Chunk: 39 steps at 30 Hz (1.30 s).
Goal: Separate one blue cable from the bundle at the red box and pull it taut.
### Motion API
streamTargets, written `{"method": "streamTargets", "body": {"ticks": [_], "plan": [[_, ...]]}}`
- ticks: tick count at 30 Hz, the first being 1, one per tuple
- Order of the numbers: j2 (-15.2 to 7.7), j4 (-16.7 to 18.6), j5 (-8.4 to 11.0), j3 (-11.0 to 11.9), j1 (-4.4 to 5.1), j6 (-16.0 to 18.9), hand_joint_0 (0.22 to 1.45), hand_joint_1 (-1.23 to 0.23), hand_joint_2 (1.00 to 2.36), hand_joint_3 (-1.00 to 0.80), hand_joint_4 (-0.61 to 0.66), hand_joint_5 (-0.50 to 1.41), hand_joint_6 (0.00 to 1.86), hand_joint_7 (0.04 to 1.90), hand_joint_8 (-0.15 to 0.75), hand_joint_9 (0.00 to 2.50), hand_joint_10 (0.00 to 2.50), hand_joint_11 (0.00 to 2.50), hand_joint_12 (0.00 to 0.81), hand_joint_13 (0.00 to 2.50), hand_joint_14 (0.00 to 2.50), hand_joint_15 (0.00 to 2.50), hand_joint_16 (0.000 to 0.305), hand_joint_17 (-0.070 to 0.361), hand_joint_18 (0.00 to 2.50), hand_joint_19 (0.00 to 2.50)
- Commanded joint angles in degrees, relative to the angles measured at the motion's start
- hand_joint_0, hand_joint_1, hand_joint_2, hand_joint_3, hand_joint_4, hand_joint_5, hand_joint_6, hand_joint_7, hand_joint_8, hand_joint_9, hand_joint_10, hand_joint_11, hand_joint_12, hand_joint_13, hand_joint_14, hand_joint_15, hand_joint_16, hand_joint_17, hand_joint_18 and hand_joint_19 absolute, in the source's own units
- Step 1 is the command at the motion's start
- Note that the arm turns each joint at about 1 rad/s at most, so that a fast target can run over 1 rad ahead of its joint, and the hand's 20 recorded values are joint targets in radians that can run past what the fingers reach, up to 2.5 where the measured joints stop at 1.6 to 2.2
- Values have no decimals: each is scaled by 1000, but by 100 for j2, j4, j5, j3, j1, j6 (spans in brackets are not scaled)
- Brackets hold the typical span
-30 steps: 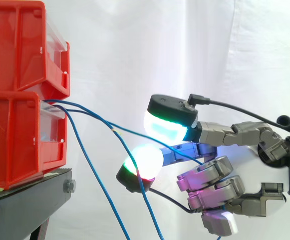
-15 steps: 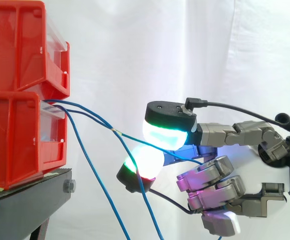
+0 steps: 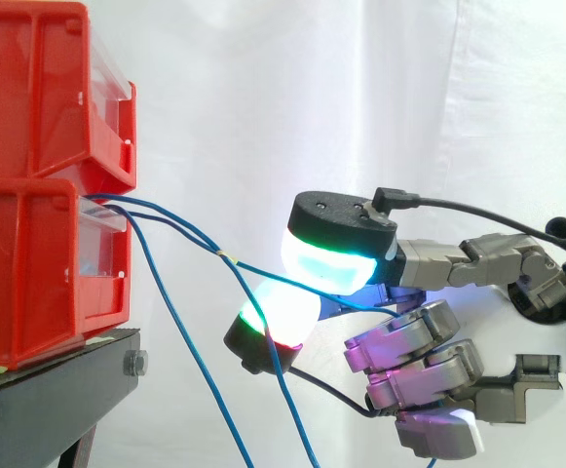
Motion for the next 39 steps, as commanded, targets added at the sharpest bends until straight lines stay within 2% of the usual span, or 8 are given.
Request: {"method": "streamTargets", "body": {"ticks": [1, 2, 8, 15, 26, 28, 31, 39], "plan": [[26, -42, -112, 0, 11, -1, 658, -811, 1011, -368, 63, -217, 872, 995, 482, 918, 2500, 2500, 525, 1503, 2500, 1764, 49, 109, 1880, 759], [70, -112, -174, 0, 11, -10, 662, -818, 1009, -404, 63, -215, 873, 1000, 474, 917, 2500, 2500, 524, 1502, 2500, 1767, 48, 108, 1879, 778], [158, -350, -156, 0, 20, -19, 680, -819, 1002, -475, 66, -202, 871, 1034, 454, 934, 2500, 2500, 506, 1488, 2500, 1726, 46, 104, 1885, 807], [149, -367, -156, 0, 47, -19, 650, -764, 1009, -402, 78, -193, 867, 1095, 450, 941, 2500, 2500, 509, 1492, 2500, 1698, 48, 108, 1888, 794], [158, -376, -147, 0, 64, -28, 612, -765, 1019, -252, 23, -170, 850, 1204, 400, 914, 2500, 2500, 500, 1467, 2500, 1716, 49, 109, 1838, 776], [158, -367, -130, 0, 82, -28, 599, -696, 1014, -319, 79, -171, 849, 1182, 445, 928, 2500, 2500, 513, 1470, 2500, 1688, 49, 109, 1830, 751], [149, -359, -77, 0, 99, -28, 577, -598, 1005, -441, 113, -169, 848, 1124, 461, 932, 2500, 2500, 515, 1468, 2500, 1682, 48, 109, 1831, 737], [149, -367, -51, 0, 126, -28, 550, -578, 1000, -500, 133, -167, 838, 1139, 469, 940, 2500, 2500, 508, 1466, 2500, 1677, 50, 112, 1849, 704]]}}
